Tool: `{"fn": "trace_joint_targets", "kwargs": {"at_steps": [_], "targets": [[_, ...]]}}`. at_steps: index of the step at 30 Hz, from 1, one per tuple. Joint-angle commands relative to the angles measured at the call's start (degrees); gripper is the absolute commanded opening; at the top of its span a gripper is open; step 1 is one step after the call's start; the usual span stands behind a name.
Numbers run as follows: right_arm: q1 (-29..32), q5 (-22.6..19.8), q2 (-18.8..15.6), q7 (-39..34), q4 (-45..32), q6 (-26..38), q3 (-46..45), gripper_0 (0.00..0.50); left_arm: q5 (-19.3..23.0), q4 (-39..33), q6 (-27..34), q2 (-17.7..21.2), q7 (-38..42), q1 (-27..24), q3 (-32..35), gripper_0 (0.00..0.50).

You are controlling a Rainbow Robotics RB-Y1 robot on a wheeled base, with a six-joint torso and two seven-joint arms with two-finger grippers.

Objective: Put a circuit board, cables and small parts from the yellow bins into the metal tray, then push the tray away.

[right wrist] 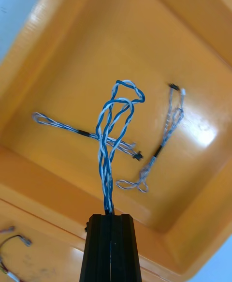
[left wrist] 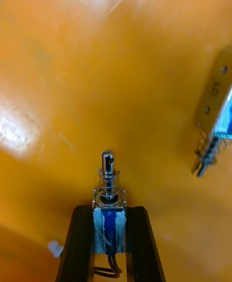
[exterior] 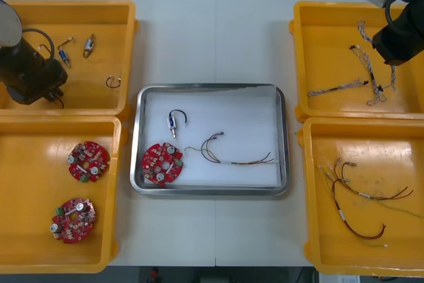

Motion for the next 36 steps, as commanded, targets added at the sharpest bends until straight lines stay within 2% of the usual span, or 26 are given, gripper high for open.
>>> {"fn": "trace_joint_targets", "kwargs": {"at_steps": [1,7,13,20,28,30,36], "targets": [[2.68,-3.99,-0.70,-6.61,-8.72,0.37,4.20,0.000,-0.64,-5.22,6.32,0.27,5.55,-3.56,3.36,0.001],[3.38,-7.41,-0.61,-11.27,-16.28,0.37,10.79,0.000,-1.25,-14.62,14.31,1.41,5.55,-3.56,5.64,0.002],[3.03,-7.41,1.41,-13.03,-21.38,0.37,18.79,0.000,-0.81,-22.45,19.59,2.12,4.76,-3.56,5.64,0.001],[-0.05,-5.22,6.59,-12.23,-19.44,0.32,26.61,0.000,-0.55,-30.53,24.95,2.29,3.96,-3.56,5.91,0.001],[-4.00,-3.28,10.90,-10.83,-13.20,-7.32,33.64,0.000,0.86,-37.39,28.82,2.12,2.82,-3.56,5.91,0.001],[-4.26,-1.70,11.95,-9.95,-11.97,-10.05,35.49,0.000,1.82,-39.06,29.34,2.21,2.65,-3.56,5.91,0.000],[-4.53,1.90,12.39,-0.46,-8.81,-16.38,40.32,0.000,3.23,-42.66,30.31,2.21,2.21,-3.56,5.91,0.000]]}}
